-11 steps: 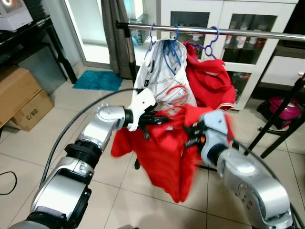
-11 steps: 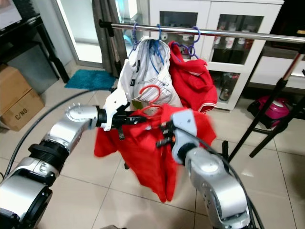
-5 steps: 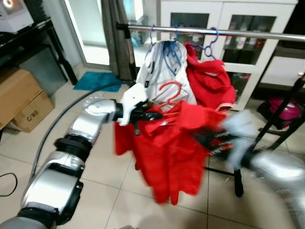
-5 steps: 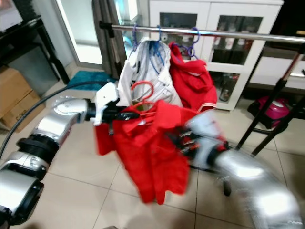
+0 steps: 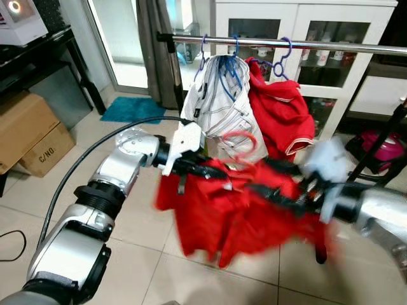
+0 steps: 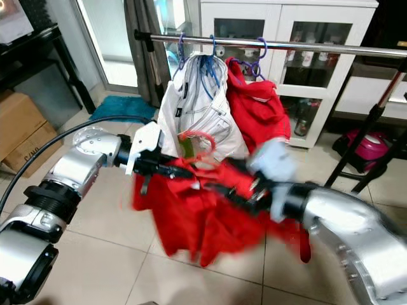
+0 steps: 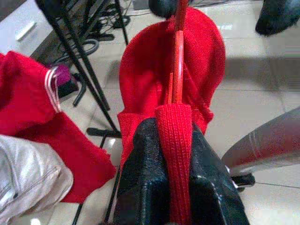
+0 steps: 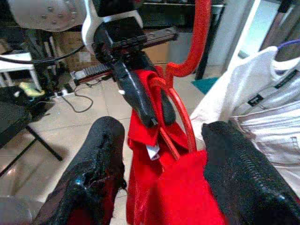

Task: Hang hanger

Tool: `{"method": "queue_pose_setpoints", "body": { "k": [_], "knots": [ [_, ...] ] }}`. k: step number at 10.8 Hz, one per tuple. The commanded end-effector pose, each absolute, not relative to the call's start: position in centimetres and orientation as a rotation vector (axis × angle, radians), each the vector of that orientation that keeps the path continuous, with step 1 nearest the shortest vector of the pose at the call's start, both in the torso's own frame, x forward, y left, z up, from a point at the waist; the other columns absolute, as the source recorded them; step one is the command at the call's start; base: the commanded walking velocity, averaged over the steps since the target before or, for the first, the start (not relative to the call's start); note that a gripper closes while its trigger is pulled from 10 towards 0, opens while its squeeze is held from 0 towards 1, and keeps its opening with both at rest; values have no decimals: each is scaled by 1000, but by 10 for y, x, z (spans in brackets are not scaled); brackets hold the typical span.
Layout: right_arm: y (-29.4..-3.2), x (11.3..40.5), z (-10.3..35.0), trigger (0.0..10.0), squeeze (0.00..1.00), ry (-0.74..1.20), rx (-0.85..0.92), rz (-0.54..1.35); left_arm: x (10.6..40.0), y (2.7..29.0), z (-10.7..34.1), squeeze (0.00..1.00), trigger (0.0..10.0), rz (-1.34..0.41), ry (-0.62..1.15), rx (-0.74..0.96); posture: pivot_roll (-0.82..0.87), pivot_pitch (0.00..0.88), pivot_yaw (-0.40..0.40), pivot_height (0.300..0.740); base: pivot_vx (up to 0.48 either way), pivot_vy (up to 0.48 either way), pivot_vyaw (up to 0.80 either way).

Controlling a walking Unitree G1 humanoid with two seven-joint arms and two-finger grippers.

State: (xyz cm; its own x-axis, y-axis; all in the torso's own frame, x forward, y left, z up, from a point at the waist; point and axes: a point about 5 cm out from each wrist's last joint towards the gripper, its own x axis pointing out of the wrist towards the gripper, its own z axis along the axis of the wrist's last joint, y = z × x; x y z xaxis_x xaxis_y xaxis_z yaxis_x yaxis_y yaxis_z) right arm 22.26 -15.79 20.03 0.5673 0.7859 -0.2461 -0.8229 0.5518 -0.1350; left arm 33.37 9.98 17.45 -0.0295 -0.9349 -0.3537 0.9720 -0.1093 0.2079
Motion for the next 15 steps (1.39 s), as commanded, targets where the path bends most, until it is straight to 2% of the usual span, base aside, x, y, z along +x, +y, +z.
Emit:
{"method": "queue_pose_setpoints", "body": {
  "k": [1,3,5,6,7,15],
  "knots": [
    [-154,225,204,10000,0,144,-282,977,331,99,181,0,0,-1649,64,479,-232,0,117,740,0,0,0],
    [-142,234,201,10000,0,148,-299,1000,323,93,179,0,0,-1737,71,479,-233,0,112,740,0,0,0],
    [-141,236,199,10000,0,155,-305,1003,320,91,178,0,0,-1758,69,475,-232,0,108,740,0,0,0],
    [-142,235,198,9647,0,163,-295,1013,320,91,179,0,0,-1757,66,475,-232,0,108,740,0,0,0],
    [-142,233,198,0,0,174,-271,1046,319,93,179,0,0,-1760,67,474,-234,0,107,740,0,0,0],
    [-140,225,194,0,0,231,-263,1150,320,94,181,0,0,-1765,73,476,-236,0,110,740,0,0,0]
  ]
}}
